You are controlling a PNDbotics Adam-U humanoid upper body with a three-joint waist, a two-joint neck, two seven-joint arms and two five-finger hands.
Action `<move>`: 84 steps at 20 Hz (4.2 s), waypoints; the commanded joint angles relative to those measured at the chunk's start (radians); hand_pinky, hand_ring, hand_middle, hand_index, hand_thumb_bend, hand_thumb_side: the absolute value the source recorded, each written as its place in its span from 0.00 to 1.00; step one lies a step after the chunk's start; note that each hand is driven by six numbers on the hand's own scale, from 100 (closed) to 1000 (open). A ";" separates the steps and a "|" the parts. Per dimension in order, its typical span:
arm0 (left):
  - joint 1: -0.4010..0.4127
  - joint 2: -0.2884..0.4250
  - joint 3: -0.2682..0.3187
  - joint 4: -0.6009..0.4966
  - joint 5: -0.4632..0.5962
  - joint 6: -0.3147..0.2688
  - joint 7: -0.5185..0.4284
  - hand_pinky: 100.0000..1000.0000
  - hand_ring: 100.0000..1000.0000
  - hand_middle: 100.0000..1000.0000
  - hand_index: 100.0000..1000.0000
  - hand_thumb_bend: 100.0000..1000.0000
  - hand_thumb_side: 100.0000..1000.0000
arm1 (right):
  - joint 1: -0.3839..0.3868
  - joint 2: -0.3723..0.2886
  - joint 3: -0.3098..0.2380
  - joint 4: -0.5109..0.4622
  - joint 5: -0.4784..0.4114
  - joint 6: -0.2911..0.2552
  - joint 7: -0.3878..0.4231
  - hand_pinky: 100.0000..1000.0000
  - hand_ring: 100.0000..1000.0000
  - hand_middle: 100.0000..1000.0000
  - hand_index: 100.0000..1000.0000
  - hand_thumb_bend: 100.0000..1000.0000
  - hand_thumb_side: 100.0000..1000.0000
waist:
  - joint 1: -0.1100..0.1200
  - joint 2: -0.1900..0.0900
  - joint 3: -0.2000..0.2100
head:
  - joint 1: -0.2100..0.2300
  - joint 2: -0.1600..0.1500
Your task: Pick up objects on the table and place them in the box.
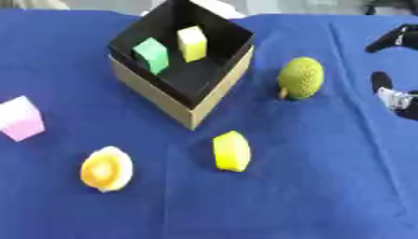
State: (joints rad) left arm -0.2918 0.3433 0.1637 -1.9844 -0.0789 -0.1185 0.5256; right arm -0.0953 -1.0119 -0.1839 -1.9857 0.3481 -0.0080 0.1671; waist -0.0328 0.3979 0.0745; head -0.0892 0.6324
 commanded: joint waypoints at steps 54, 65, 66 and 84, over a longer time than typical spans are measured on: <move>-0.034 0.018 -0.024 -0.016 0.017 -0.004 -0.031 0.75 0.71 0.59 0.75 0.04 0.55 | -0.346 -0.143 0.239 0.226 0.031 0.155 0.246 0.84 0.84 0.75 0.80 0.18 0.00 | -0.024 0.023 0.062 | -0.074 -0.041; -0.044 0.013 -0.029 -0.016 0.023 -0.007 -0.037 0.75 0.71 0.59 0.74 0.04 0.55 | -0.428 -0.093 0.290 0.320 0.074 0.128 0.287 0.84 0.84 0.75 0.80 0.19 0.00 | -0.030 0.041 0.087 | -0.086 -0.051; -0.045 0.013 -0.030 -0.016 0.024 -0.007 -0.038 0.75 0.71 0.59 0.74 0.03 0.55 | -0.434 -0.090 0.293 0.335 0.083 0.127 0.290 0.84 0.84 0.75 0.80 0.20 0.00 | -0.031 0.042 0.089 | -0.087 -0.052; -0.051 0.003 -0.031 -0.016 0.032 -0.010 -0.042 0.75 0.71 0.59 0.74 0.03 0.56 | -0.480 -0.021 0.334 0.462 0.173 0.093 0.189 0.78 0.66 0.48 0.53 0.19 0.00 | -0.027 0.056 0.105 | -0.103 -0.054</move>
State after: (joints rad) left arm -0.3339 0.3341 0.1326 -1.9844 -0.0507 -0.1269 0.4883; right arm -0.5651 -1.0149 0.1504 -1.5228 0.5140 0.0825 0.3847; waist -0.0638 0.4753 0.1782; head -0.1880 0.5878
